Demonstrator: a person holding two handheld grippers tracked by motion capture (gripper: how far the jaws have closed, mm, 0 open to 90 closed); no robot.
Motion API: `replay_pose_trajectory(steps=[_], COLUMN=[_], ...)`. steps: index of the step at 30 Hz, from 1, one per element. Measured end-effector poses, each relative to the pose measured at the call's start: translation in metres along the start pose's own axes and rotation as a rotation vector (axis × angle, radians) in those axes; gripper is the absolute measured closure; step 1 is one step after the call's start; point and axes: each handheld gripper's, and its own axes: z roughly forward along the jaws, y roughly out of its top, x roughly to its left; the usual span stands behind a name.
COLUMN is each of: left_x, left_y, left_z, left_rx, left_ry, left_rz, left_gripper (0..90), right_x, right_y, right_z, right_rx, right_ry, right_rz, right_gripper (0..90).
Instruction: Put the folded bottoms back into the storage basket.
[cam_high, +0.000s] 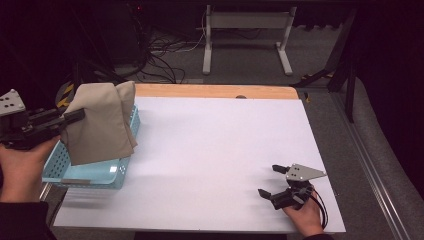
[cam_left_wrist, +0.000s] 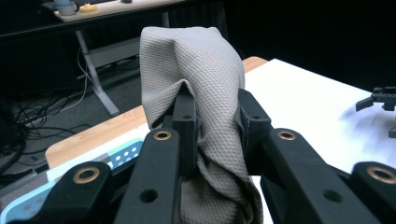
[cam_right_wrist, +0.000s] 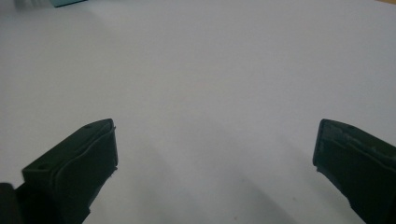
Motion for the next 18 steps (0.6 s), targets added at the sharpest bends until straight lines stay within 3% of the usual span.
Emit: replay_pose_trajectory(steps=[18], left_x=[0.014], left_y=[-0.023], left_z=[-0.026], left_rx=[0.011], left_ry=[0.001], left_rz=[-0.021], left_gripper=[74.0], right_x=[0.0], right_y=[0.0], right_z=[0.0], right_rx=[0.005], right_ry=[-0.003], right_rz=[-0.002], right_gripper=[0.5])
